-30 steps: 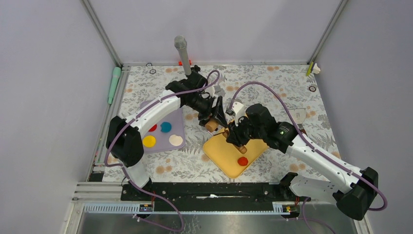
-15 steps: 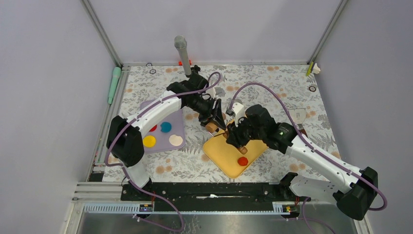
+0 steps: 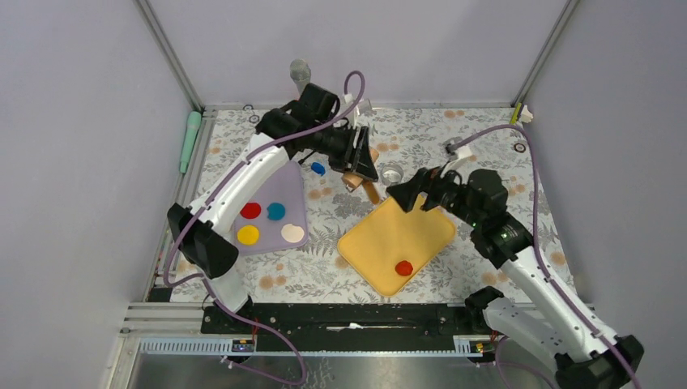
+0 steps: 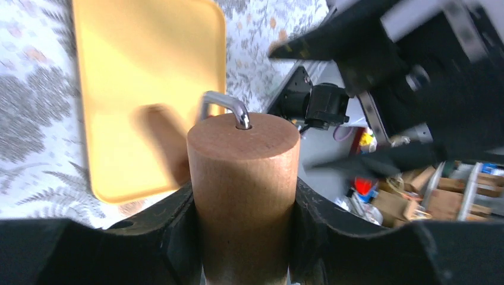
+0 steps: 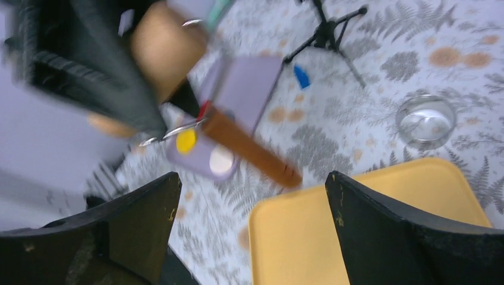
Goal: Roll out the dumpling wrappers from the dough
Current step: Pick up the rolling pin from the center of the board.
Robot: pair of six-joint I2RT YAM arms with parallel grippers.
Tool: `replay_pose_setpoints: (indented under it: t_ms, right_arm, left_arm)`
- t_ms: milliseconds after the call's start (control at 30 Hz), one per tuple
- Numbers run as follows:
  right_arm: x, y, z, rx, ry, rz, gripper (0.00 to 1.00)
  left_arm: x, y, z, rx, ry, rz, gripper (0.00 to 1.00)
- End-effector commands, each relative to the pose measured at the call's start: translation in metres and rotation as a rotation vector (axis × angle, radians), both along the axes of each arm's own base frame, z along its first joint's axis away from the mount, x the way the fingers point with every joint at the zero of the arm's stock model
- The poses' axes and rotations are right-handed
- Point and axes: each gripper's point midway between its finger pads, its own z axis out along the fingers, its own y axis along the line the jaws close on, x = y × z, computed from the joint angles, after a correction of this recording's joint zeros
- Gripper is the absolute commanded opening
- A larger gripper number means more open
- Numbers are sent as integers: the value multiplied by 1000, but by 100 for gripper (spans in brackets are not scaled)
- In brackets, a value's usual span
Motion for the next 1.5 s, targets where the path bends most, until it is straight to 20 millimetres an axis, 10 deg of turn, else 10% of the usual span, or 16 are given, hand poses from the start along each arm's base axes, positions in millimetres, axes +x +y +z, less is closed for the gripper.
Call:
replay_pose_setpoints:
  t_ms: [0, 300, 567, 1467]
  right_arm:
    - [16, -13, 54, 364, -65, 64, 100]
    - [16, -13, 93, 581, -169, 250, 100]
    - [15, -11, 81, 668, -255, 317, 100]
    - [-9, 20, 74, 549, -504, 544, 100]
  left_arm:
    - [-2, 23, 70, -19, -327, -33, 0]
    - [13, 65, 98, 145, -631, 94, 0]
    - [23, 92, 99, 285, -955, 159, 0]
    - [-55, 107, 150, 32, -1436, -51, 0]
